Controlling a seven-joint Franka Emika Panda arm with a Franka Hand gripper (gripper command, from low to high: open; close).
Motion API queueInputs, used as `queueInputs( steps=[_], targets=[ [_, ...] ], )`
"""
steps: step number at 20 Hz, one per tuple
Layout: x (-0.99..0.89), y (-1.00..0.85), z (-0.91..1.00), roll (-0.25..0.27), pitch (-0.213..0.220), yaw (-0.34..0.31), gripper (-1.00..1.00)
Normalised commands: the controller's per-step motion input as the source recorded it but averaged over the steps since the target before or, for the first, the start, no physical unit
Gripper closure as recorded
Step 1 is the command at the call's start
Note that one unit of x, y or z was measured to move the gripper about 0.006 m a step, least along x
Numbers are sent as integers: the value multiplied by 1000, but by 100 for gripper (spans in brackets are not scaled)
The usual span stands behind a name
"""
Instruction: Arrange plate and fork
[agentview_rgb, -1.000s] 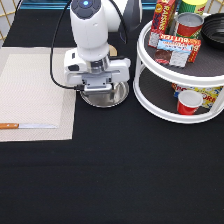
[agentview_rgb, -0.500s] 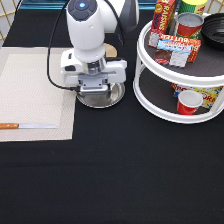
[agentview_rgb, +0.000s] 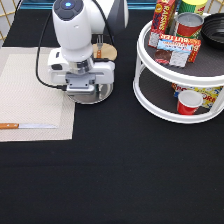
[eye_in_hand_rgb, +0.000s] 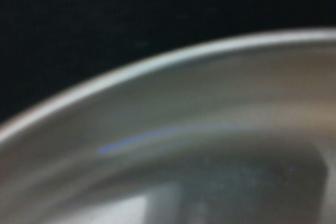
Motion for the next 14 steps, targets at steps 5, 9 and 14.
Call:
queueInputs(
  steps=[5, 9, 14],
  targets=[
    [398, -753, 37, 0, 9, 19, -100],
    [377, -804, 24, 0, 6, 7, -100],
    [314, -854, 27, 13, 0, 0, -100]
  ],
)
